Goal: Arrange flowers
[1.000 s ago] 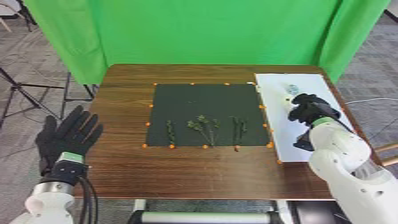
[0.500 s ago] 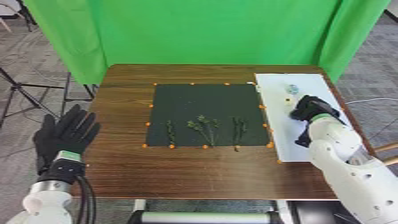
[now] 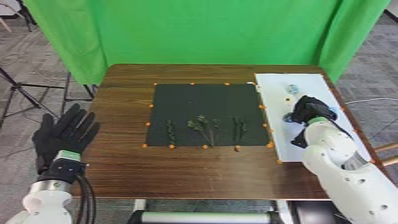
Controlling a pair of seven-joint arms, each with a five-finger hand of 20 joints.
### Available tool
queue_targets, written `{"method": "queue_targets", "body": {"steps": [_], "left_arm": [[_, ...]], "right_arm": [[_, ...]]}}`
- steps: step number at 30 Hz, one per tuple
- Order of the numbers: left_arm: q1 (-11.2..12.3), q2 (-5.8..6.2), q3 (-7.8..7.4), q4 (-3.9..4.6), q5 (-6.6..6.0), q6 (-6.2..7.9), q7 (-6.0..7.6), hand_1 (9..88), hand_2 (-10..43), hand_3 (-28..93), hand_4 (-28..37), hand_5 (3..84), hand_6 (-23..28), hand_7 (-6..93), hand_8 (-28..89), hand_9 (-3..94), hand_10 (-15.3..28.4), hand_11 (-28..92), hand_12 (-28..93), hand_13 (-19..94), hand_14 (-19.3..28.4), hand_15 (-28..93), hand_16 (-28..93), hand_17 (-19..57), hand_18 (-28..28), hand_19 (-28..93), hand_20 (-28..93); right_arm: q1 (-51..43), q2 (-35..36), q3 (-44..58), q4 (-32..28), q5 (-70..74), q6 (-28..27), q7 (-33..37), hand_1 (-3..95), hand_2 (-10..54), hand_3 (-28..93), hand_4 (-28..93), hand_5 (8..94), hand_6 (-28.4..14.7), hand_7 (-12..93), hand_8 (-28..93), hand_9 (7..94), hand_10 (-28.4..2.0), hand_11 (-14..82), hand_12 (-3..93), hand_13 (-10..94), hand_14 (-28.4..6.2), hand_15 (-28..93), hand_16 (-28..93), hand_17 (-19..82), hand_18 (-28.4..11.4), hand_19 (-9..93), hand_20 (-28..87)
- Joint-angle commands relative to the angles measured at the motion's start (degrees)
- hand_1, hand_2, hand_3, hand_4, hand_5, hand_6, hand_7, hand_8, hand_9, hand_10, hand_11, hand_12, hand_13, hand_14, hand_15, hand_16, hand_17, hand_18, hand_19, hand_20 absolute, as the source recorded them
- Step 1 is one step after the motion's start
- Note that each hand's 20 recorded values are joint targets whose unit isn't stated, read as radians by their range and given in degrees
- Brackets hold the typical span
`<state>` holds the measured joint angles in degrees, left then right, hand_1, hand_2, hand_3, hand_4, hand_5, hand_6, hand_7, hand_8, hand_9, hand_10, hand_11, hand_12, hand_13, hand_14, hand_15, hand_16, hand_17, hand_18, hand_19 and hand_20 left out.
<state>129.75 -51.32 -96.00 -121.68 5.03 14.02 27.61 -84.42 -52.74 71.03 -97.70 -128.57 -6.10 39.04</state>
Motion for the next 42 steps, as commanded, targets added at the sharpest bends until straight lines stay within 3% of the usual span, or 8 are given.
{"method": "queue_targets", "body": {"steps": [1, 11, 16, 25, 29, 35, 38, 42], "left_arm": [[-0.16, -0.07, 0.14, 0.40, 0.11, -1.36, 0.08, 25.5, 14.9, 70, -28.3, 38.5, 8.0, 19.1, -11, 32.1, 14.1, 23, 10, 23, 14.0, 40, -10, -5.4, 14.3, 37, 8], [-0.30, -0.36, 0.50, 0.34, 1.05, -2.36, -1.81, 25.6, 14.8, 70, -28.3, 39.0, 7.4, 18.3, -11, 34.1, 13.3, 23, 10, 24, 13.3, 38, -10, -5.4, 14.4, 37, 9], [-1.10, -0.21, 1.31, 0.66, 1.17, -2.30, -0.44, 24.2, 15.5, 69, -28.3, 39.3, 7.3, 17.6, -11, 34.6, 13.2, 22, 9, 25, 13.1, 36, -10, -5.3, 14.5, 37, 9], [-2.74, -0.22, 2.89, 1.44, 1.38, -1.32, -1.27, 24.1, 15.9, 69, -28.3, 40.5, 6.0, 16.5, -11, 35.5, 11.8, 19, 8, 26, 11.1, 32, -11, -5.1, 14.3, 36, 9], [-2.34, -0.54, 3.66, 1.29, 0.09, -1.14, -1.57, 22.8, 18.1, 65, -28.3, 40.4, 6.0, 16.0, -11, 35.3, 11.9, 18, 8, 26, 11.1, 32, -10, -5.0, 14.2, 36, 9], [-4.77, -0.21, 4.95, 2.36, 0.59, -0.77, -2.12, 23.5, 19.2, 60, -28.3, 40.4, 6.2, 15.3, -11, 34.9, 12.2, 18, 8, 25, 11.1, 31, -10, -5.0, 14.2, 36, 9], [-6.61, -0.06, 5.61, 3.12, 2.27, -1.32, -4.09, 22.4, 18.5, 63, -28.3, 40.3, 6.3, 15.2, -11, 34.7, 12.1, 18, 8, 25, 11.1, 31, -10, -5.0, 14.2, 36, 9], [-8.45, 0.07, 6.74, 3.81, 2.52, -1.19, -5.26, 22.9, 16.0, 68, -28.3, 40.1, 6.3, 15.2, -11, 34.3, 12.1, 18, 8, 25, 11.3, 32, -10, -5.0, 14.0, 36, 9]], "right_arm": [[-2.04, 0.71, 0.92, -4.87, -1.29, 2.03, 0.44, 57.1, -4.1, 72, -28, 69.0, -1.0, 36, 6, 83.0, -8.1, 10.9, 37.6, 73, -8.0, 64, 32, 43, -20.4, 93, 38], [-2.56, 1.38, 1.42, -13.15, 1.18, 1.17, -2.50, 55.1, -4.5, 76, -28, 69.5, -1.4, 36, 9, 83.2, -8.9, 12.6, 38.8, 73, -8.2, 64, 33, 44, -20.5, 93, 38], [1.24, -1.53, -2.74, -14.53, 1.90, 2.38, -5.01, 54.6, -4.4, 76, -27, 69.4, -1.4, 37, 10, 83.1, -9.3, 13.6, 38.9, 73, -8.4, 64, 33, 44, -20.5, 93, 38], [10.30, -10.98, -11.89, -11.53, 5.57, -0.01, -8.29, 54.5, -4.4, 76, -27, 69.6, -1.6, 37, 10, 83.0, -9.4, 14.9, 39.5, 73, -8.5, 64, 33, 44, -20.5, 93, 38], [14.10, -13.84, -17.19, -8.75, 5.97, -2.58, -10.57, 54.6, -4.3, 76, -27, 69.4, -1.6, 37, 11, 82.9, -9.4, 15.1, 39.8, 73, -8.6, 64, 33, 44, -20.4, 93, 38], [18.39, -18.03, -25.87, -3.73, 4.20, -4.27, -13.70, 54.5, -4.2, 76, -27, 69.4, -1.7, 37, 11, 82.8, -9.5, 15.6, 40.0, 73, -8.6, 64, 33, 44, -20.4, 93, 38], [18.41, -19.76, -28.54, -1.80, 3.55, -6.90, -13.78, 54.6, -4.1, 76, -28, 69.4, -1.6, 37, 11, 82.8, -9.4, 15.9, 40.2, 73, -8.6, 64, 34, 44, -20.4, 93, 38], [18.05, -21.41, -31.28, 0.33, 1.11, -8.29, -14.35, 54.7, -4.1, 76, -28, 69.4, -1.6, 37, 10, 82.7, -9.4, 15.9, 40.3, 73, -8.7, 64, 34, 44, -20.6, 93, 38]]}}
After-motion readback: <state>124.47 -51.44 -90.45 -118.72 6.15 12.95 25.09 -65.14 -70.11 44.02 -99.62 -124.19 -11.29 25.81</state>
